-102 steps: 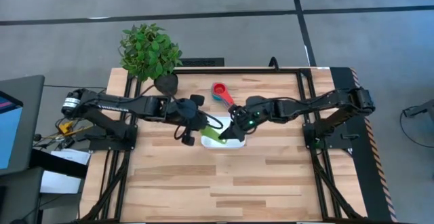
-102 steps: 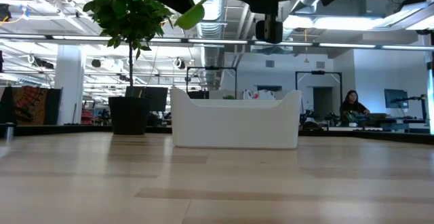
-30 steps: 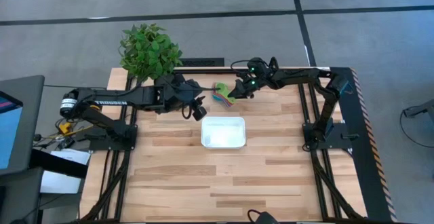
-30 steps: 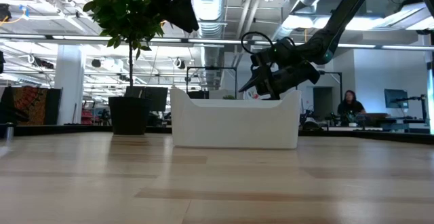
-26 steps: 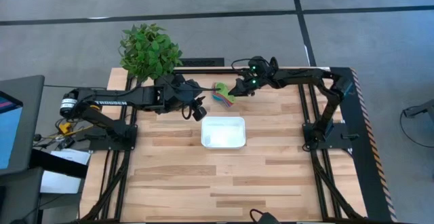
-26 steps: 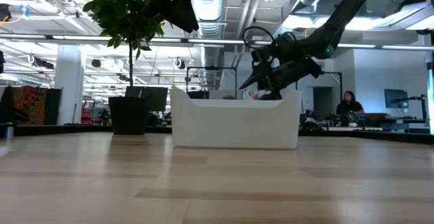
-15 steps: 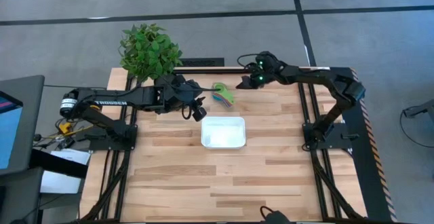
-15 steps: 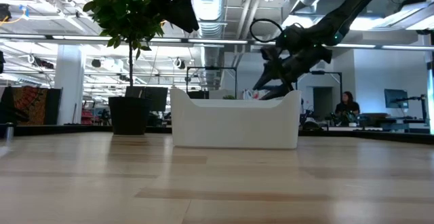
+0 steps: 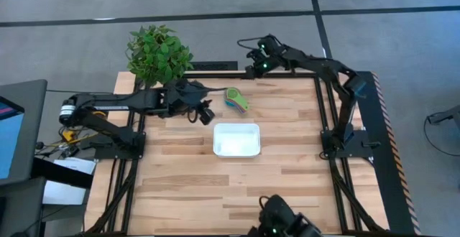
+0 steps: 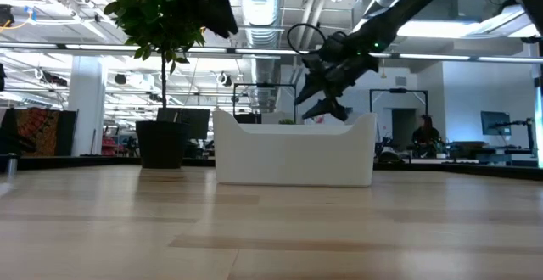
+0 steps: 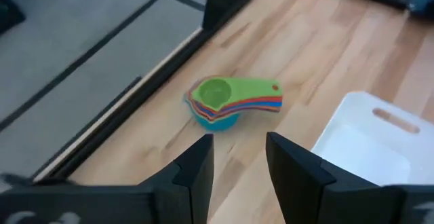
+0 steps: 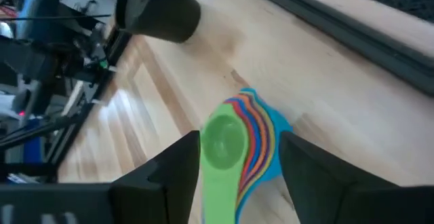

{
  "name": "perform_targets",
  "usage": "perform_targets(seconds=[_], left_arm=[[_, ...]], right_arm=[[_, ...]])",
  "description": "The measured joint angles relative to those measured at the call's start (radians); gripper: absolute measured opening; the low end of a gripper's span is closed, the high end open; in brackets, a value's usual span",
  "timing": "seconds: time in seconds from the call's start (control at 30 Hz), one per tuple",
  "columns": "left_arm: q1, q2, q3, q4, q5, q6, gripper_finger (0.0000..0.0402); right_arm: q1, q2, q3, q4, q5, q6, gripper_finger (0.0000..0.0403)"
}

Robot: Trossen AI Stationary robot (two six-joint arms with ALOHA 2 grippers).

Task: Nest measuring cups in basket
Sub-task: Put the stacked measuring cups on top of the white bin

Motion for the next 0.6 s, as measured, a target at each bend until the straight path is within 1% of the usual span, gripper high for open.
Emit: perform_targets(seconds=[0.07,0.17,0.27,0.33,0.4,0.47,0.53,0.6], left_arm=[[0.0,-0.027,0.0,-0.026,-0.016,-0.044,0.0125],[0.0,-0.066,0.0,-0.113,-0.042,-0.109,0.0125],[0.005,-0.098,-0.006,-0.177,-0.064,-0.141,0.0125],[0.012,-0.103,-0.008,-0.206,-0.066,-0.145,0.0123],[0.016,-0.105,-0.009,-0.242,-0.064,-0.164,0.0118],[0.022,-0.104,-0.009,-0.248,-0.061,-0.171,0.0112],[0.025,-0.103,-0.009,-0.258,-0.06,-0.17,0.0107],[0.033,-0.103,-0.009,-0.252,-0.06,-0.158,0.0102]], right_arm=[[-0.015,0.033,0.063,-0.035,-0.004,-0.025,0.0228],[-0.029,0.084,0.156,-0.096,0.011,-0.089,0.024],[-0.035,0.137,0.246,-0.183,0.085,-0.162,0.0259],[-0.034,0.165,0.291,-0.269,0.101,-0.186,0.0276],[-0.034,0.195,0.315,-0.341,0.075,-0.193,0.03],[-0.031,0.218,0.314,-0.39,-0.002,-0.198,0.0328],[-0.019,0.237,0.316,-0.387,-0.043,-0.198,0.036],[-0.009,0.241,0.315,-0.389,-0.056,-0.2,0.0388]])
